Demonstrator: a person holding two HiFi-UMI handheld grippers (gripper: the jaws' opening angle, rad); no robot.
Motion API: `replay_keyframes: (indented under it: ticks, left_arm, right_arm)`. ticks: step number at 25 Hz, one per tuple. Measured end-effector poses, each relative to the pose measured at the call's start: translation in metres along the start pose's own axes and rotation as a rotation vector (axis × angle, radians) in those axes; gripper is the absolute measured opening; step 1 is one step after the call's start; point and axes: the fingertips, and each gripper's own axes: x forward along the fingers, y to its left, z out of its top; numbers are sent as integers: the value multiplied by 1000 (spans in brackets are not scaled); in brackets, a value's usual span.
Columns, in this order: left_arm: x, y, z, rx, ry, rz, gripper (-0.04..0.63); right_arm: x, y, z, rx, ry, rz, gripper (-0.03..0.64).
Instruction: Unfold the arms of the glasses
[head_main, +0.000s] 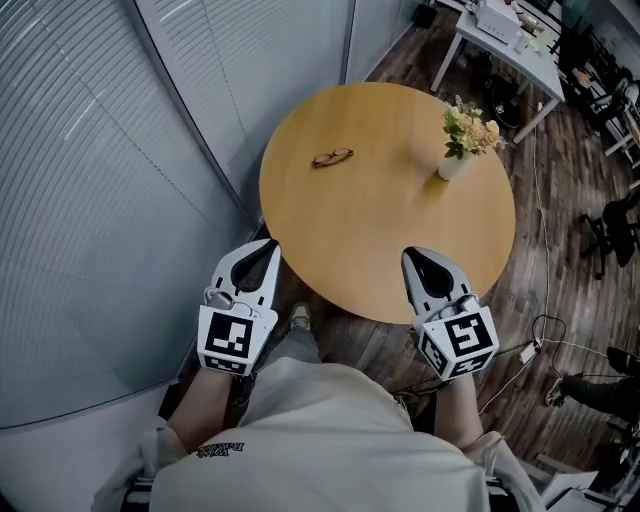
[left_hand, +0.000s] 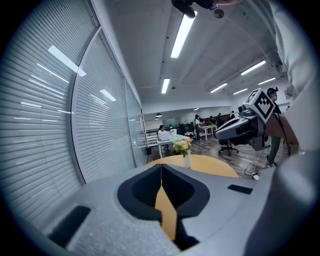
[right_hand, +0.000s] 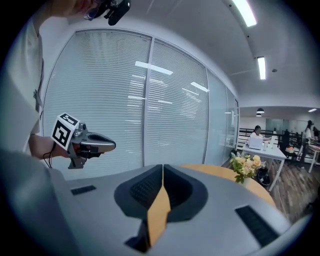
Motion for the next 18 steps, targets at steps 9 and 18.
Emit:
replay_keyframes:
  ticks: [9,18]
  left_arm:
    - [52,70,10,38,2,-73,23]
    - [102,111,-2,70,6,-111,23]
  right_arm:
    - [73,-11,30,28,5,-57,31]
    - [135,-22,29,46,29,-100,31]
